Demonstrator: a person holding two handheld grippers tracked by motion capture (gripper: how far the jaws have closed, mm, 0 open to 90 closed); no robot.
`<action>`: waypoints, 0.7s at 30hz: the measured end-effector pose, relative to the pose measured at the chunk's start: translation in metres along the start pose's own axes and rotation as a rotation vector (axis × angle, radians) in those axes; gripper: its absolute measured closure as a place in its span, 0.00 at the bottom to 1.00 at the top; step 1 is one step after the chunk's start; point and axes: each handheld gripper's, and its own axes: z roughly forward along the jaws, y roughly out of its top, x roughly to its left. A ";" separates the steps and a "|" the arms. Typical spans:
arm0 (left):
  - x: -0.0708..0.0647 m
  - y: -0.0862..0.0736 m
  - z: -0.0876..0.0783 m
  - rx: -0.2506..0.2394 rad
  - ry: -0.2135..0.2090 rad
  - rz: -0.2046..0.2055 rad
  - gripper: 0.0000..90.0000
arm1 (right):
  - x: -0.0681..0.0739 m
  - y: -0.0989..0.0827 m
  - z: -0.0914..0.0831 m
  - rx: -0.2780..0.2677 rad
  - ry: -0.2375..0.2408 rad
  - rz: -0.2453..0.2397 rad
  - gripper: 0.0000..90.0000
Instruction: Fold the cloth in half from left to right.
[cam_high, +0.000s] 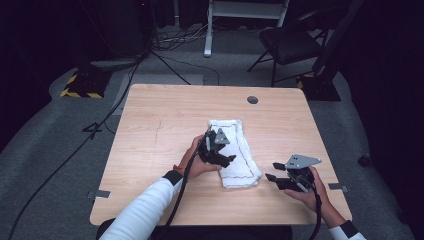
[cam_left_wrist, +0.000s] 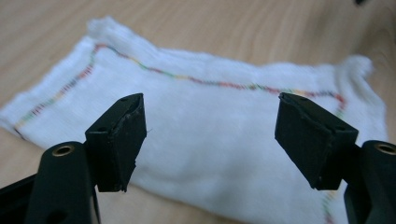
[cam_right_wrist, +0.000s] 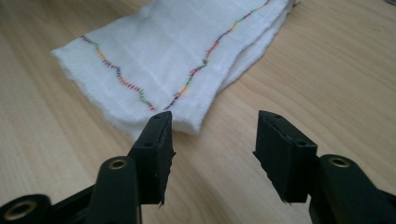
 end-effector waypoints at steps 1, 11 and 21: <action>-0.004 -0.004 -0.001 0.009 -0.008 0.011 0.28 | -0.001 0.001 0.002 -0.003 -0.006 0.000 0.51; -0.042 -0.035 -0.008 0.027 -0.177 0.051 0.30 | -0.007 0.014 0.028 0.021 -0.023 -0.044 0.50; -0.048 -0.046 0.002 0.064 -0.191 0.087 0.40 | -0.008 0.016 0.034 0.033 -0.021 -0.048 0.50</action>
